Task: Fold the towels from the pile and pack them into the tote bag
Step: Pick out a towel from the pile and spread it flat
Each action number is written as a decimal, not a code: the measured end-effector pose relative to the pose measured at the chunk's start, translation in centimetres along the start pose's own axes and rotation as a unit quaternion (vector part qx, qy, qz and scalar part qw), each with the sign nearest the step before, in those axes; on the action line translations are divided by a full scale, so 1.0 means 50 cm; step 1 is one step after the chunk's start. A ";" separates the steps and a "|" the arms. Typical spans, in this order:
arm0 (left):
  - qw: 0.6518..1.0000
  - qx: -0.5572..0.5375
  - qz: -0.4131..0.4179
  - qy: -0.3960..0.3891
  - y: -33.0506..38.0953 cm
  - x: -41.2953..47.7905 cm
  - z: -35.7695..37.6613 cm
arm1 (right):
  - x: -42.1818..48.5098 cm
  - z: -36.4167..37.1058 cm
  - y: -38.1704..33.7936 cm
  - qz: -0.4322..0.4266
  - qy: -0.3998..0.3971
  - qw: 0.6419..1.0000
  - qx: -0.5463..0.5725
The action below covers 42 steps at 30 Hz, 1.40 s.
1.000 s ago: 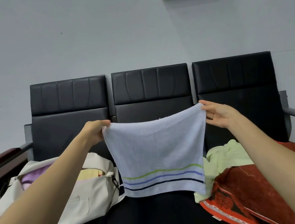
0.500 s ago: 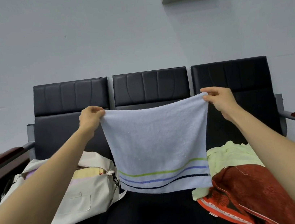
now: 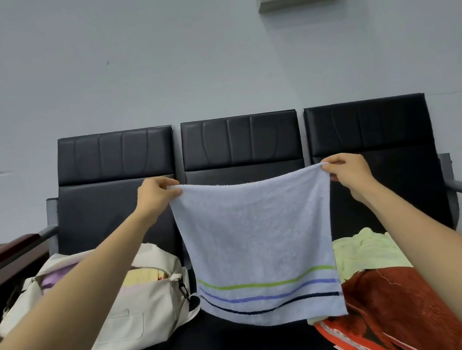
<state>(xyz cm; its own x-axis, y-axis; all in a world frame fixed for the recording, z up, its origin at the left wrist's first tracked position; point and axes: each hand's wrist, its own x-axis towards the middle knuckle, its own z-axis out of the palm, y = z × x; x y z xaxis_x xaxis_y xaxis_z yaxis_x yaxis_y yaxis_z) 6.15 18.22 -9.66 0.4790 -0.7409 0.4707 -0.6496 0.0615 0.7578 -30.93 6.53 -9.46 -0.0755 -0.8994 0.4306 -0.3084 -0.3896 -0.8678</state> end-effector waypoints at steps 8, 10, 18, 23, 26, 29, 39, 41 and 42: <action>0.984 0.100 0.098 0.106 -0.007 0.004 0.035 | -0.014 0.004 0.022 -0.108 0.070 0.990 -0.052; 0.982 0.116 0.111 0.101 -0.015 -0.011 0.028 | -0.025 0.003 0.027 -0.139 0.076 0.982 -0.100; 0.996 -0.058 0.047 0.049 -0.014 -0.093 -0.013 | -0.090 -0.025 0.021 -0.127 0.066 0.988 -0.057; 0.989 -0.133 0.037 0.052 0.015 -0.091 -0.041 | -0.094 -0.049 -0.012 -0.148 0.098 0.984 -0.030; 0.994 -0.104 0.032 0.032 0.017 -0.072 -0.029 | -0.076 -0.046 -0.010 -0.129 0.087 0.986 -0.062; 0.998 0.030 0.053 -0.011 -0.010 -0.059 0.014 | -0.050 -0.023 0.033 -0.064 0.036 0.990 -0.122; 0.984 0.117 -0.086 -0.107 -0.280 -0.076 0.251 | -0.058 0.125 0.342 0.151 -0.105 0.977 -0.108; 0.985 0.102 -0.086 -0.107 -0.302 -0.099 0.263 | -0.086 0.129 0.377 0.170 -0.109 0.977 -0.063; 0.986 0.092 -0.086 -0.105 -0.308 -0.113 0.262 | -0.102 0.127 0.386 0.173 -0.111 0.978 -0.041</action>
<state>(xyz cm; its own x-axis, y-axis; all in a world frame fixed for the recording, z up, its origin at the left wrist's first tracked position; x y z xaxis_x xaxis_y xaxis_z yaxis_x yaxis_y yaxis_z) 5.71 12.69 -29.91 0.4712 -0.8533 0.2234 -0.6745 -0.1854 0.7146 -30.47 2.36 -29.99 0.0155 -0.9990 0.0418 -0.3769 -0.0446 -0.9252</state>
